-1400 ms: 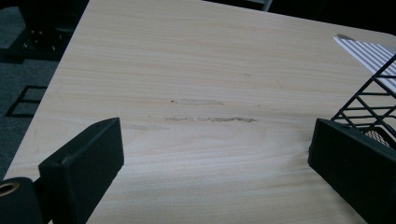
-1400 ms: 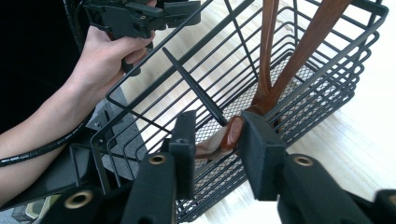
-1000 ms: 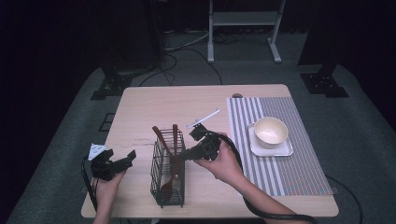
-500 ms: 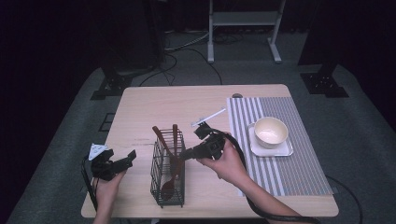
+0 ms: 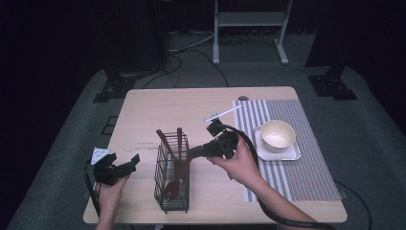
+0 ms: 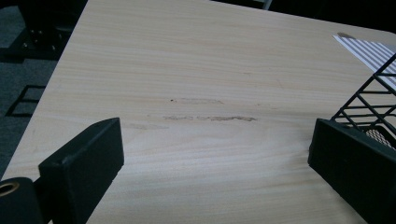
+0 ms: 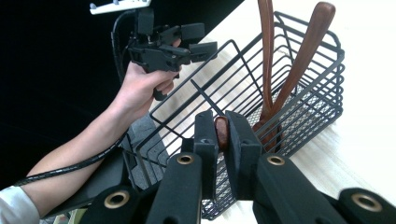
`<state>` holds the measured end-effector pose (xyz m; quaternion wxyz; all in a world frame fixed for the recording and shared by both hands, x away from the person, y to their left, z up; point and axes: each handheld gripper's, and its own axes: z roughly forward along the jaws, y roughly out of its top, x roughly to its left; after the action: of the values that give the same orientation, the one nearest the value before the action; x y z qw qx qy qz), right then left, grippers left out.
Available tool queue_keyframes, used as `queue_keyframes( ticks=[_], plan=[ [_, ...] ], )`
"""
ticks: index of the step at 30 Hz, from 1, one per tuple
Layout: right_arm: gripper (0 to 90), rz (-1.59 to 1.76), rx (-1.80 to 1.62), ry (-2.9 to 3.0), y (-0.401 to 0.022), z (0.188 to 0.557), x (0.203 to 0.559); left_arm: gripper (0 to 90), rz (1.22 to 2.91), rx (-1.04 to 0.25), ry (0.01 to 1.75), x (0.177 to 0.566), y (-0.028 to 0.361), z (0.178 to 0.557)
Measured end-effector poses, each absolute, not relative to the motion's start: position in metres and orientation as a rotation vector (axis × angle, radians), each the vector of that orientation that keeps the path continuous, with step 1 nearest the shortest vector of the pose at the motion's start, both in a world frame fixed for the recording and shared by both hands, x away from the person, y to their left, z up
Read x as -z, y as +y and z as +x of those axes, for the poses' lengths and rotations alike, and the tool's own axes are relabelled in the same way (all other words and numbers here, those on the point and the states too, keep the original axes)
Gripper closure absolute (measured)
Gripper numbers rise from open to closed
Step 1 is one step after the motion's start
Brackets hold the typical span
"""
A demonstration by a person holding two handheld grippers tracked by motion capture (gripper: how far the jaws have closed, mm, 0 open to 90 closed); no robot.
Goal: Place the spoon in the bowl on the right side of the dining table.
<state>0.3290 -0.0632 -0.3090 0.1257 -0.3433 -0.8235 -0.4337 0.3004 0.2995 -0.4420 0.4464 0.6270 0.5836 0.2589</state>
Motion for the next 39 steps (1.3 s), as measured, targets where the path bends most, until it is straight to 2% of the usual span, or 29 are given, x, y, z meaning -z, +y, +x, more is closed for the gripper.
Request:
queue_keyframes(
  ticks=[39],
  plan=[
    [83.2, -1.063, 1.36, -2.319, -0.103, 0.332, 0.281, 2.6, 1.552, -0.642, 1.448, 0.443, 0.3, 0.301]
  ],
)
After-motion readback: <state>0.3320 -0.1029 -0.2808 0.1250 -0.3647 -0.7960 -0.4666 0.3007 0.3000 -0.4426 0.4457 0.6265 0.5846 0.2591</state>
